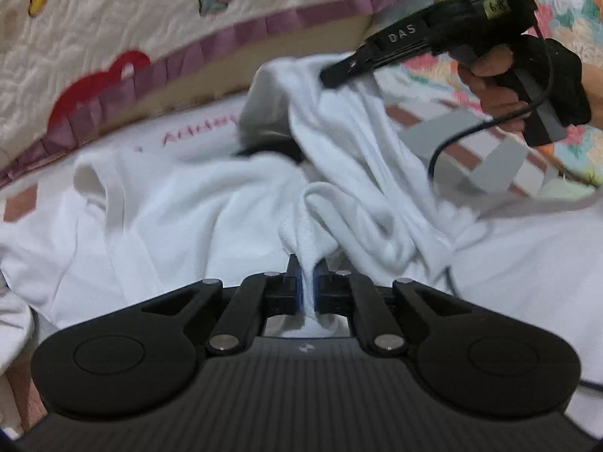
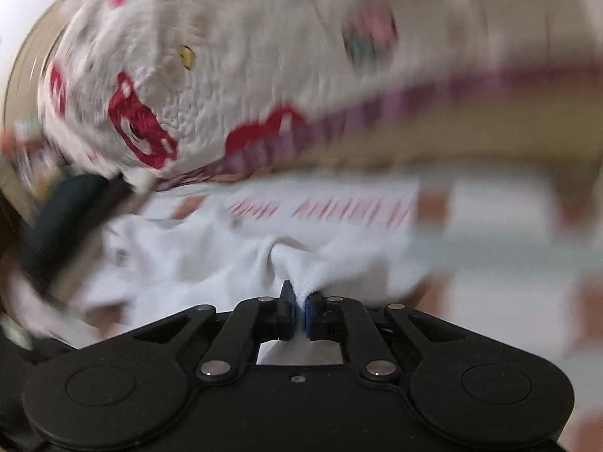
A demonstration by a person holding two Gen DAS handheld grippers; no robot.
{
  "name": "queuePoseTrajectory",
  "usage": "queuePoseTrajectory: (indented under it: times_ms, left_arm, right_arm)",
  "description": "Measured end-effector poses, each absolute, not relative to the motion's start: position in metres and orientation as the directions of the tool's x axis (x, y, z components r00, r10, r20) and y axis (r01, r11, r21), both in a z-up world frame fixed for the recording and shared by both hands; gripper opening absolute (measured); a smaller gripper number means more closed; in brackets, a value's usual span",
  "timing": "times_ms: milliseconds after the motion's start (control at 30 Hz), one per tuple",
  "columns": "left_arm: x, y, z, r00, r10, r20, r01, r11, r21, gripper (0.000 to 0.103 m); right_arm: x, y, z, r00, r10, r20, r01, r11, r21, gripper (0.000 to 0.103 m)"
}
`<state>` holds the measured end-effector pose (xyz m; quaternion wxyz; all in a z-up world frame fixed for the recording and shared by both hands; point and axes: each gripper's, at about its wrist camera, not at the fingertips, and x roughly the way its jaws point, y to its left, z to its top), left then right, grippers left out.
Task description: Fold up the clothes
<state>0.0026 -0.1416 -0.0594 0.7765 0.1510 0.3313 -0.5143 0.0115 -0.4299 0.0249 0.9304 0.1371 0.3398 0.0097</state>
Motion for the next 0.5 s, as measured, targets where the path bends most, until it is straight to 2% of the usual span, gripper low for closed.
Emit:
queuePoseTrajectory:
  times_ms: [33, 100, 133, 267, 433, 500]
  left_arm:
    - [0.004, -0.142, -0.059, 0.274, -0.699, -0.660, 0.886, 0.451, -0.110, 0.012]
    - [0.008, -0.143, -0.058, 0.316, -0.694, -0.647, 0.864, 0.492, -0.107, 0.036]
    - [0.010, -0.141, -0.058, 0.327, -0.698, -0.637, 0.858, 0.502, -0.109, 0.052]
    - [0.023, -0.130, -0.055, 0.364, -0.713, -0.599, 0.817, 0.554, -0.163, 0.057]
    - [0.045, -0.120, -0.065, 0.425, -0.696, -0.579, 0.738, 0.637, -0.224, 0.060]
    - [0.050, -0.118, -0.071, 0.431, -0.682, -0.591, 0.719, 0.655, -0.232, 0.060]
  right_arm:
    - [0.008, -0.435, 0.035, 0.780, 0.072, -0.622, 0.075, 0.976, 0.207, 0.007]
    - [0.000, -0.453, 0.047, 0.788, -0.002, -0.616, 0.116, 0.983, 0.145, 0.007]
    - [-0.003, -0.462, 0.052, 0.789, -0.040, -0.612, 0.142, 0.983, 0.117, 0.007]
    - [-0.020, -0.514, 0.081, 0.791, -0.243, -0.562, 0.278, 0.960, -0.025, 0.006]
    - [-0.045, -0.602, 0.120, 0.719, -0.586, -0.373, 0.546, 0.809, -0.220, 0.006]
    - [-0.049, -0.640, 0.115, 0.646, -0.675, -0.356, 0.630, 0.735, -0.249, 0.006]
